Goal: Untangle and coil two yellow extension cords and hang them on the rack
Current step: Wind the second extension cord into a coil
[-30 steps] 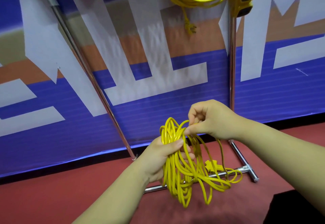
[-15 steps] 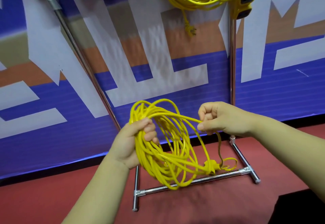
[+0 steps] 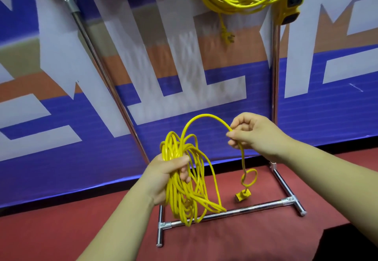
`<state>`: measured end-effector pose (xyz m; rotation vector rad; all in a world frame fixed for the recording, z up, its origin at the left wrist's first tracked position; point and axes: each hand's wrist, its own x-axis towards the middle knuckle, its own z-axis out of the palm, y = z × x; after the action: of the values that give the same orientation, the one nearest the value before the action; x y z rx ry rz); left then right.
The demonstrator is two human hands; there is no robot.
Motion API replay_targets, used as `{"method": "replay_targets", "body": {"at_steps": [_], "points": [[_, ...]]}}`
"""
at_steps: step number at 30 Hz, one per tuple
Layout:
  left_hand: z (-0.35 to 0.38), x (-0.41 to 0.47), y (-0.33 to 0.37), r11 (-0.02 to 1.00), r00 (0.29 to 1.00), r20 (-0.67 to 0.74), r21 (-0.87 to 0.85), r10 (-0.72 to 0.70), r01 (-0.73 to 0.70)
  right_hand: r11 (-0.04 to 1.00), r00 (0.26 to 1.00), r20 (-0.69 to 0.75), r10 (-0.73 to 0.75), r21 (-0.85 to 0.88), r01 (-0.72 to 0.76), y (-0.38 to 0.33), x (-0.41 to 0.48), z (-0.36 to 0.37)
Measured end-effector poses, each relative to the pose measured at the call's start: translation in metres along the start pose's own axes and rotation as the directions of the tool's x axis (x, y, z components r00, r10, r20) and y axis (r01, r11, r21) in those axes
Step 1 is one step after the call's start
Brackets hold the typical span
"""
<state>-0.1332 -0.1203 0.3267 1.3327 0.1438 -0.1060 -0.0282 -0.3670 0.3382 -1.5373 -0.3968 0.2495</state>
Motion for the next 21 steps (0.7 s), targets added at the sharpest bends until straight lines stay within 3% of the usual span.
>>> {"method": "replay_targets", "body": {"at_steps": [3, 10, 16, 21], "points": [[0.016, -0.003, -0.003, 0.999, 1.0, 0.029, 0.052, -0.008, 0.006, 0.999, 0.998, -0.058, -0.035, -0.001, 0.035, -0.001, 0.004, 0.006], [0.03, -0.006, 0.002, 0.997, 0.99, 0.121, -0.023, 0.07, -0.068, 0.995, 0.991, -0.118, -0.069, -0.081, 0.06, -0.004, 0.005, 0.012], [0.037, 0.001, 0.0, 0.994, 0.994, -0.059, -0.041, 0.096, -0.099, 0.978, 0.99, -0.105, -0.096, -0.197, 0.074, -0.012, 0.001, 0.002], [0.049, 0.017, -0.018, 0.995, 0.965, -0.249, 0.08, 0.084, -0.065, 0.998, 0.999, -0.015, -0.032, -0.056, 0.031, -0.014, -0.006, 0.011]]}}
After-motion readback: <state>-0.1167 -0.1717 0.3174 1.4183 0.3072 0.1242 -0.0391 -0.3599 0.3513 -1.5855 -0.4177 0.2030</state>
